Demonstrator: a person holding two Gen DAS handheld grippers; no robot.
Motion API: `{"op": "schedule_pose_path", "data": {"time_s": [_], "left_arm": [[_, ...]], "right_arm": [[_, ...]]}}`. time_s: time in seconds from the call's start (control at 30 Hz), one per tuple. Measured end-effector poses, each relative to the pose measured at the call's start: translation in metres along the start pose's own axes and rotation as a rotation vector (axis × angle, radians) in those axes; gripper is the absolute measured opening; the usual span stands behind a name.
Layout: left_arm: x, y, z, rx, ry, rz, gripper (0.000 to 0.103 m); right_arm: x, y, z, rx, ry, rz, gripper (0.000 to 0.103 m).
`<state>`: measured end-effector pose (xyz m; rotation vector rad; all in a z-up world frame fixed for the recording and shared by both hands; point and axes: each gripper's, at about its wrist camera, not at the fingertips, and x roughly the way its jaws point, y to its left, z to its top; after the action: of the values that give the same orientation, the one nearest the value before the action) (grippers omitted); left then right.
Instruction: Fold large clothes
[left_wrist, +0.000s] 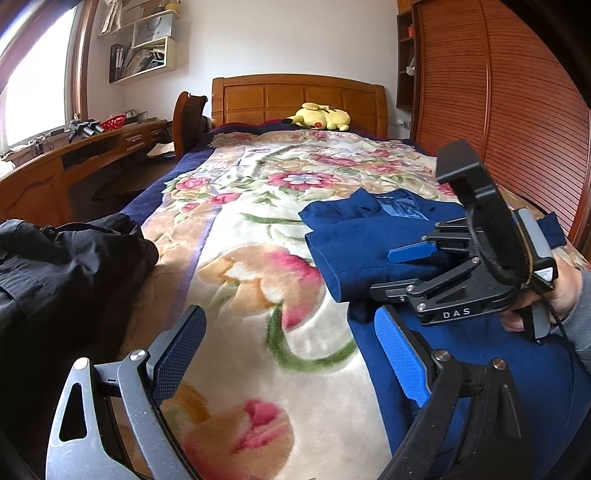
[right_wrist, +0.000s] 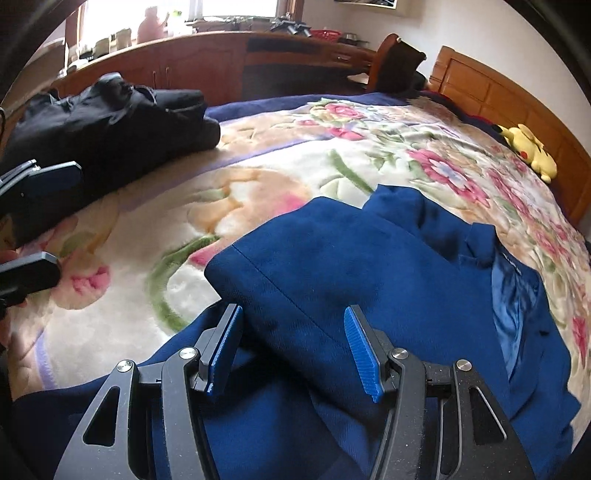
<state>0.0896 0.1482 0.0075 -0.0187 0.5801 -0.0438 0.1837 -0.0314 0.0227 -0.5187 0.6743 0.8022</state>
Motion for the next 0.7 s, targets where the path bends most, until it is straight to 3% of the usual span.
{"op": "schedule_pose_path", "data": {"time_s": [0.17, 0.23, 0.3, 0.37, 0.5, 0.7], "left_arm": [[-0.001, 0.001, -0.001, 0.001, -0.001, 0.007, 0.093], [-0.001, 0.000, -0.001, 0.008, -0.003, 0.012, 0.093], [-0.001, 0.001, -0.002, 0.009, -0.002, 0.013, 0.093], [-0.001, 0.001, -0.002, 0.011, -0.001, 0.013, 0.093], [-0.003, 0.000, -0.004, 0.014, 0.002, 0.006, 0.093], [-0.010, -0.002, -0.004, 0.013, -0.012, -0.017, 0.093]], "right_arm": [[0.012, -0.003, 0.011, 0.032, 0.000, 0.027, 0.059], [0.015, -0.011, 0.013, 0.056, 0.006, 0.038, 0.052], [0.017, -0.012, 0.012, 0.064, 0.003, 0.034, 0.022], [0.016, -0.015, 0.011, 0.070, -0.007, 0.039, 0.006], [0.002, -0.019, 0.006, 0.088, -0.053, 0.012, 0.003], [-0.040, -0.034, -0.002, 0.190, -0.190, -0.071, 0.003]]}}
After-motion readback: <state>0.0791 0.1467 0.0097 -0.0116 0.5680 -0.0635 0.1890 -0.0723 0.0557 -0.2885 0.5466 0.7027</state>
